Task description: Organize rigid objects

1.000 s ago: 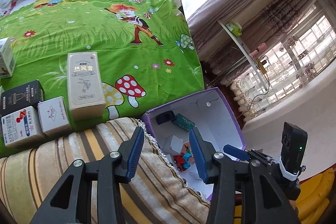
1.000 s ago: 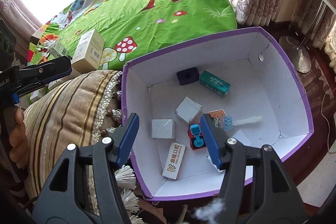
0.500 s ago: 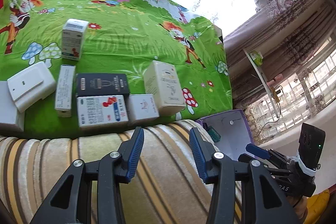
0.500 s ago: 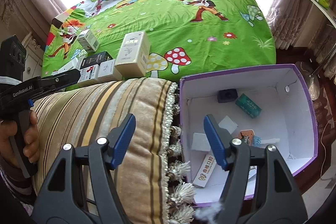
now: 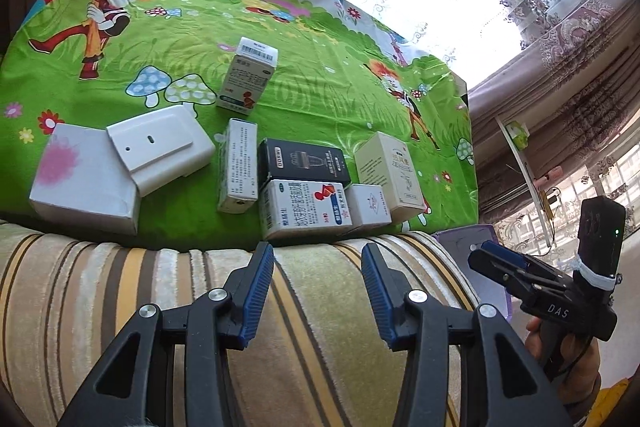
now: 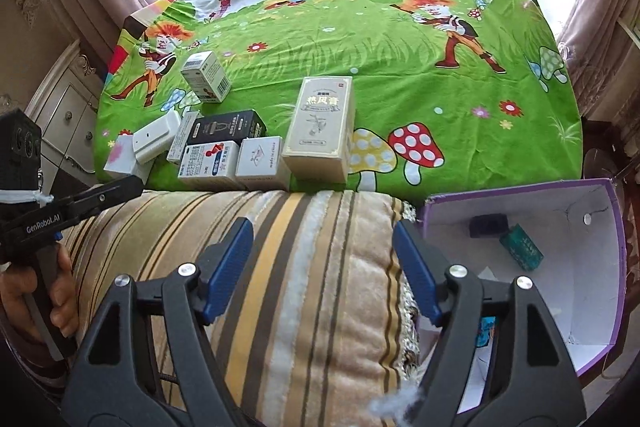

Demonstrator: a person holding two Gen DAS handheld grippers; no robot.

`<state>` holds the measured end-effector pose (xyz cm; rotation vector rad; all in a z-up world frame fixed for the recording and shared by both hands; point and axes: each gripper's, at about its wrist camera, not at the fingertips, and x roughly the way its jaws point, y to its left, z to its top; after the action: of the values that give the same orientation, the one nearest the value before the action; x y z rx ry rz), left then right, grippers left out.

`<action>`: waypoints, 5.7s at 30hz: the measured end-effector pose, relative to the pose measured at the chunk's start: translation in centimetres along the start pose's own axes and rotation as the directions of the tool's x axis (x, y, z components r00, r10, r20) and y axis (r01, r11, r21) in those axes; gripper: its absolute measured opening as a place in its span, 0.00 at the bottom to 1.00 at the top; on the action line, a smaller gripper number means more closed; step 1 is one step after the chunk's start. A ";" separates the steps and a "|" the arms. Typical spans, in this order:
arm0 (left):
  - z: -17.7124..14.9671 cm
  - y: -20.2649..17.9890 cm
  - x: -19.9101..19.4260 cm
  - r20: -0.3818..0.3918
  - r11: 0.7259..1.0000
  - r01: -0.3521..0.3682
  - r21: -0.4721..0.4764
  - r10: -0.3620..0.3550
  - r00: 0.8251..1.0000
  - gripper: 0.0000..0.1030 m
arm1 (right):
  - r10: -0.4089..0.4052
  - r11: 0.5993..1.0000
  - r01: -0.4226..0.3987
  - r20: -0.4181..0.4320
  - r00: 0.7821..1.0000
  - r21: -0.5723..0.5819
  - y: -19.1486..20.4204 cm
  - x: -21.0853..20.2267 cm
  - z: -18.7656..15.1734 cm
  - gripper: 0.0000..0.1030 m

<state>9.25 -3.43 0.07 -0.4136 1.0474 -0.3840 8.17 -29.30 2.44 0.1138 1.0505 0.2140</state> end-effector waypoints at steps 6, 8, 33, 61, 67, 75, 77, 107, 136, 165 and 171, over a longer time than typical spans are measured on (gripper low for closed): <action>0.0 1.1 -0.1 -0.025 1.000 -0.026 0.005 0.026 0.999 0.47 | 0.012 1.000 -0.012 -0.015 1.000 -0.014 1.6 2.2 2.4 0.74; 0.1 1.1 -0.1 -0.032 0.999 -0.037 0.018 0.037 0.999 0.47 | 0.009 1.000 -0.009 -0.016 1.000 -0.025 2.1 3.0 3.1 0.74; 13.4 1.0 5.5 -0.011 0.965 -0.245 0.090 0.247 0.969 0.60 | -0.095 0.994 0.101 -0.093 0.991 0.053 0.3 11.3 7.8 0.74; 13.5 -3.0 6.4 0.083 0.952 -0.280 0.123 0.272 0.959 0.40 | -0.124 0.988 0.118 0.051 0.991 0.101 -2.1 8.1 6.9 0.54; 11.3 -6.4 5.3 0.086 0.972 -0.190 0.141 0.180 0.980 0.40 | -0.114 0.987 0.104 0.080 0.990 0.126 -3.3 5.8 5.5 0.54; 7.8 -11.6 5.2 0.033 0.982 -0.036 0.184 0.030 0.999 0.40 | -0.136 0.979 0.116 0.115 0.984 0.165 -6.2 1.8 2.9 0.54; 6.9 -12.9 5.6 0.011 0.980 -0.008 0.197 0.006 1.000 0.40 | -0.149 0.975 0.126 0.120 0.982 0.180 -7.3 0.8 2.1 0.54; -1.7 -23.9 11.5 -0.226 0.911 0.156 0.382 -0.071 0.972 0.42 | -0.400 0.831 0.301 0.125 0.908 0.469 -22.8 -8.7 -6.0 0.54; -0.6 -22.4 4.6 0.083 0.848 -0.047 0.528 0.003 0.997 0.68 | -0.465 0.863 0.360 0.280 0.840 0.355 -17.1 -12.6 -3.6 0.94; 0.7 -2.4 -2.0 0.036 0.923 -0.173 0.345 0.171 0.985 0.69 | -0.097 0.994 0.102 0.110 0.989 -0.043 -1.8 -2.4 -0.3 0.94; 1.5 -0.4 -1.9 0.017 0.905 -0.208 0.372 0.217 0.976 0.69 | -0.058 0.991 0.064 0.048 0.997 -0.115 1.6 0.3 0.6 0.94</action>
<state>9.74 -2.59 2.32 0.0477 1.0049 -0.3824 8.62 -27.71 2.73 -0.0185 0.9937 0.2158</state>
